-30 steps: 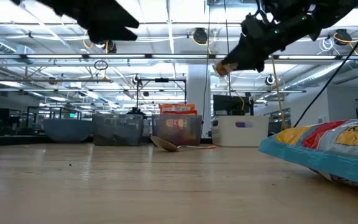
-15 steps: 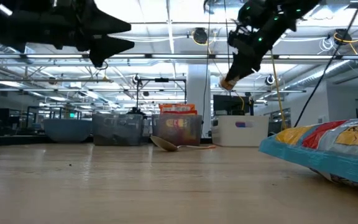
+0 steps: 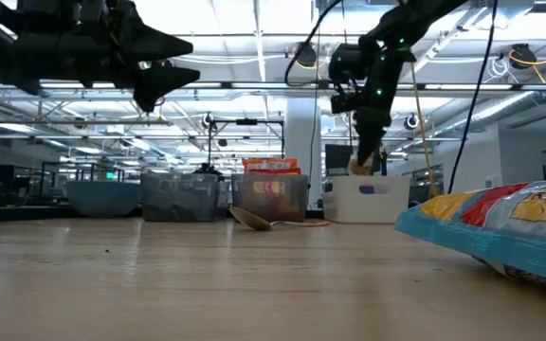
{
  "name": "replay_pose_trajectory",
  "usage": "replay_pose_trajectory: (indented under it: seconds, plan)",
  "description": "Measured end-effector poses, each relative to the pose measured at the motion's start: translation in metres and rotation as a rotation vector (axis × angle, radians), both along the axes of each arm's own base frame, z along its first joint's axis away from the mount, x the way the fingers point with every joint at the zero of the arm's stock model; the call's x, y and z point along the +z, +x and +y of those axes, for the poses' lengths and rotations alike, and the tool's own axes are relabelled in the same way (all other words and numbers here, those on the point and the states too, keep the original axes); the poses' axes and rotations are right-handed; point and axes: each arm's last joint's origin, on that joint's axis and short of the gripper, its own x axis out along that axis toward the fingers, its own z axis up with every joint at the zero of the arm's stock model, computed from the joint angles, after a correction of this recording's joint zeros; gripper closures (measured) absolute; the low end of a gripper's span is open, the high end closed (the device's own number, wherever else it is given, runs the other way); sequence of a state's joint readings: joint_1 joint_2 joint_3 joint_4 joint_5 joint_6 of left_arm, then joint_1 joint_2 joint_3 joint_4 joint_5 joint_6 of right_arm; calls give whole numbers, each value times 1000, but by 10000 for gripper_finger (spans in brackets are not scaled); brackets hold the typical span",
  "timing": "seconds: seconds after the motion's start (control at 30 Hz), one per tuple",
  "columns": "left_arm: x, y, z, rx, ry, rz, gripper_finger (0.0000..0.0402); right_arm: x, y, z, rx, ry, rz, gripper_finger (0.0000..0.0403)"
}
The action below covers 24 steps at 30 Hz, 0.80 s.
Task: Pick & Place Food Item
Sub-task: Put the brown seasoning bottle into the white bin
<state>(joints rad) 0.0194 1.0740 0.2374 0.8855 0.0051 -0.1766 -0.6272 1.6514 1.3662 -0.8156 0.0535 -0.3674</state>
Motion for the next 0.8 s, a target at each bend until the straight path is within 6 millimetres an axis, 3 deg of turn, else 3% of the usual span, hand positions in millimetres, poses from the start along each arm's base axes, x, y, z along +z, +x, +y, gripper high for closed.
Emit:
replay_pose_trajectory:
  seconds: [0.8]
  plan:
    - [0,-2,23,0,41,1,140,-46,20,-20,155,-4,176,222]
